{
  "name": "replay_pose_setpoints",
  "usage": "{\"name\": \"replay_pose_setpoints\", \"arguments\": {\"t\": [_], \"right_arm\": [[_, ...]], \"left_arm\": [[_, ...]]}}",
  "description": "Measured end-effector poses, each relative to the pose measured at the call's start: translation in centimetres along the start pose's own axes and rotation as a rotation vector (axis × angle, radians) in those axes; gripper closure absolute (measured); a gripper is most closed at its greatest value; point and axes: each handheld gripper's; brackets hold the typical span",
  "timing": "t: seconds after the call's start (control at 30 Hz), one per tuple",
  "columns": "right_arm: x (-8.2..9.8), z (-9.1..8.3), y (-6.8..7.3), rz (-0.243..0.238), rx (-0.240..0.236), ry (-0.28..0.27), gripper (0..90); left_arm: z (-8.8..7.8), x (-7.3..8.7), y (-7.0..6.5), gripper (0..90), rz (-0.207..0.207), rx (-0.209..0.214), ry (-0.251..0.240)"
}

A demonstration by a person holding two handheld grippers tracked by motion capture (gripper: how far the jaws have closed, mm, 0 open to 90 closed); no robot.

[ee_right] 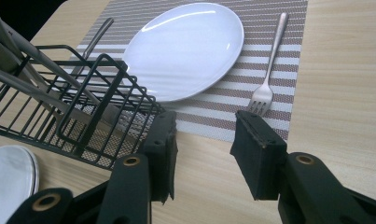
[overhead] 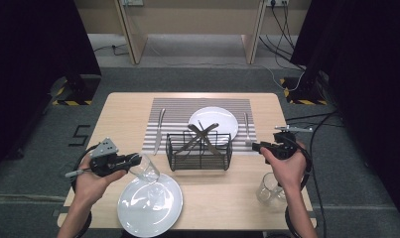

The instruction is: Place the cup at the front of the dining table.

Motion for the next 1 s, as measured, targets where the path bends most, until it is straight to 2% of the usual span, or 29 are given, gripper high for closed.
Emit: {"name": "replay_pose_setpoints", "arguments": {"t": [1.0], "right_arm": [[0.0, -0.02, 0.07, 0.003, 0.003, -0.009, 59.4]], "left_arm": [[0.6, -0.41, 0.84, 78.6, -0.014, -0.06, -0.018]]}}
Point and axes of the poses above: each handheld gripper's, and its own axes: z roughly forward along the jaws, x roughly out of its underside, y roughly to its left, and after that the axes turned 12 degrees about -z, right-handed
